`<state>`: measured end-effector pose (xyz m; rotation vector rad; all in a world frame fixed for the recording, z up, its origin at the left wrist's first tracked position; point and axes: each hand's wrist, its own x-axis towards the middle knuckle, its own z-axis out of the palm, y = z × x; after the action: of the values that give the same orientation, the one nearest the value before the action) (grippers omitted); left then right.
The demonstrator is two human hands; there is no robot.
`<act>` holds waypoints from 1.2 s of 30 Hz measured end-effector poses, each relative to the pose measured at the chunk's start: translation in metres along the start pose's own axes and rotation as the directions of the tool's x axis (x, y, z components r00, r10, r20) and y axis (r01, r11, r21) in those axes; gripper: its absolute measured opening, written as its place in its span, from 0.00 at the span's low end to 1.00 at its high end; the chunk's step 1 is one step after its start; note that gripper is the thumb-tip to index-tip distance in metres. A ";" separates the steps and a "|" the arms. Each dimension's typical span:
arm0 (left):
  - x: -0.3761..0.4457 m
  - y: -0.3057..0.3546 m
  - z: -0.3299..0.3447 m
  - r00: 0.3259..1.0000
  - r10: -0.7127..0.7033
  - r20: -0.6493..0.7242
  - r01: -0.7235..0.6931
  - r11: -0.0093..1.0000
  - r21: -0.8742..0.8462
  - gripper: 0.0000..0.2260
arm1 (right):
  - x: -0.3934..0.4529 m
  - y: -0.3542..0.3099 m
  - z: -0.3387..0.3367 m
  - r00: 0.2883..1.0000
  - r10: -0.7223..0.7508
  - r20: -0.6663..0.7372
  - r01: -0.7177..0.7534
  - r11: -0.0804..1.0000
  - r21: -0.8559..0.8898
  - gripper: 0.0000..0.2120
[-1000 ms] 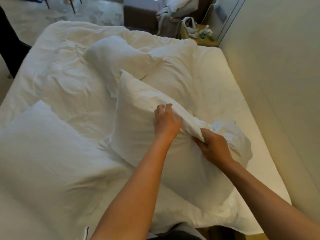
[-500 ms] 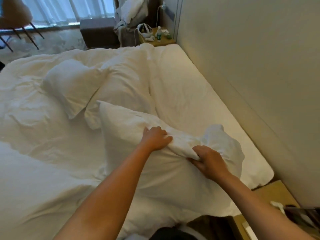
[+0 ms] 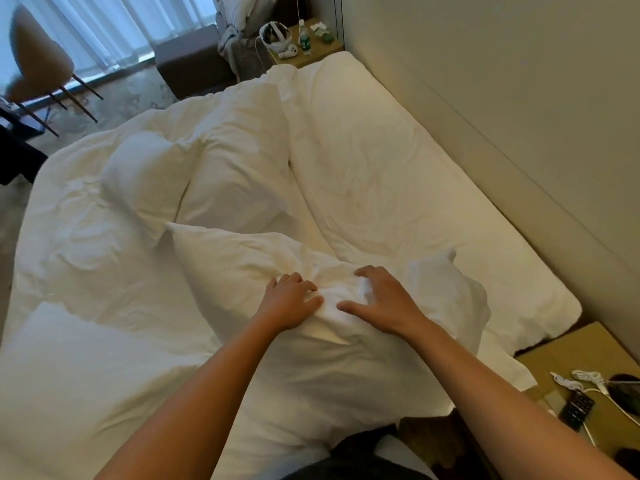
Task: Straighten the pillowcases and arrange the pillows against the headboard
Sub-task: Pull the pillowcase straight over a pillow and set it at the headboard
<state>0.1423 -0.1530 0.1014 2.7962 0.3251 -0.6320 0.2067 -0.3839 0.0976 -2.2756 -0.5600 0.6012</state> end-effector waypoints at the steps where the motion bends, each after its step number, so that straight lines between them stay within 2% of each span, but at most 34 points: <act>1: -0.002 -0.005 -0.003 1.000 -0.001 0.016 0.002 1.000 -0.018 0.23 | 0.005 -0.002 0.002 0.997 0.062 0.041 -0.059 0.995 -0.078 0.48; 3: -0.004 -0.013 -0.008 0.999 0.010 0.034 -0.009 0.999 -0.037 0.22 | 0.010 -0.004 0.007 0.973 0.194 0.121 -0.164 0.961 -0.222 0.54; 5: -0.004 -0.022 -0.007 0.999 0.037 0.031 -0.036 0.999 -0.033 0.24 | 0.009 -0.005 0.014 0.957 0.249 0.148 -0.197 0.935 -0.296 0.56; 9: 0.003 -0.034 -0.002 0.988 0.130 -0.084 -0.128 0.991 0.030 0.34 | -0.005 -0.007 0.024 0.981 0.190 0.038 -0.162 0.912 -0.376 0.53; 13: 0.017 -0.041 0.001 0.979 0.178 -0.095 -0.175 0.984 0.043 0.40 | -0.024 -0.011 0.027 0.977 0.212 -0.018 -0.196 0.868 -0.457 0.51; 15: 0.025 -0.041 0.000 0.968 0.226 -0.110 -0.219 0.973 0.068 0.42 | -0.030 -0.012 0.022 0.978 0.208 -0.031 -0.195 0.841 -0.505 0.46; 17: 0.030 -0.037 0.002 0.947 0.284 -0.153 -0.269 0.957 0.110 0.44 | -0.036 -0.014 0.017 0.980 0.197 -0.027 -0.181 0.829 -0.530 0.37; 20: 0.030 -0.032 0.003 0.917 0.332 -0.220 -0.311 0.942 0.125 0.46 | -0.044 -0.019 0.009 0.989 0.151 -0.006 -0.137 0.879 -0.457 0.21; 22: 0.028 -0.033 0.003 0.890 0.345 -0.297 -0.340 0.938 0.070 0.43 | -0.050 -0.021 0.001 0.995 0.095 -0.035 -0.102 0.931 -0.351 0.15; 24: 0.026 -0.037 -0.002 0.852 0.347 -0.392 -0.374 0.927 0.009 0.38 | -0.055 -0.022 -0.007 0.994 0.049 -0.096 -0.072 0.963 -0.259 0.13; 27: 0.028 -0.044 -0.016 0.817 0.351 -0.458 -0.394 0.919 0.002 0.32 | -0.060 -0.022 -0.012 0.988 0.011 -0.156 -0.044 0.977 -0.208 0.18; 30: 0.032 -0.048 -0.028 0.863 0.334 -0.380 -0.360 0.933 0.003 0.23 | -0.062 -0.023 -0.017 0.978 0.008 -0.209 -0.040 0.988 -0.151 0.16; 33: 0.032 -0.048 -0.035 0.933 0.302 -0.198 -0.293 0.953 0.078 0.18 | -0.067 -0.023 -0.022 0.974 0.029 -0.224 -0.060 0.989 -0.135 0.10; 36: 0.030 -0.048 -0.038 0.931 0.320 -0.174 -0.302 0.945 0.126 0.13 | -0.071 -0.019 -0.019 0.963 0.077 -0.256 -0.121 0.979 -0.163 0.05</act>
<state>0.1704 -0.0917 0.1116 2.9169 -0.1202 -0.3125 0.1568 -0.4195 0.1416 -2.5127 -0.3902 0.3140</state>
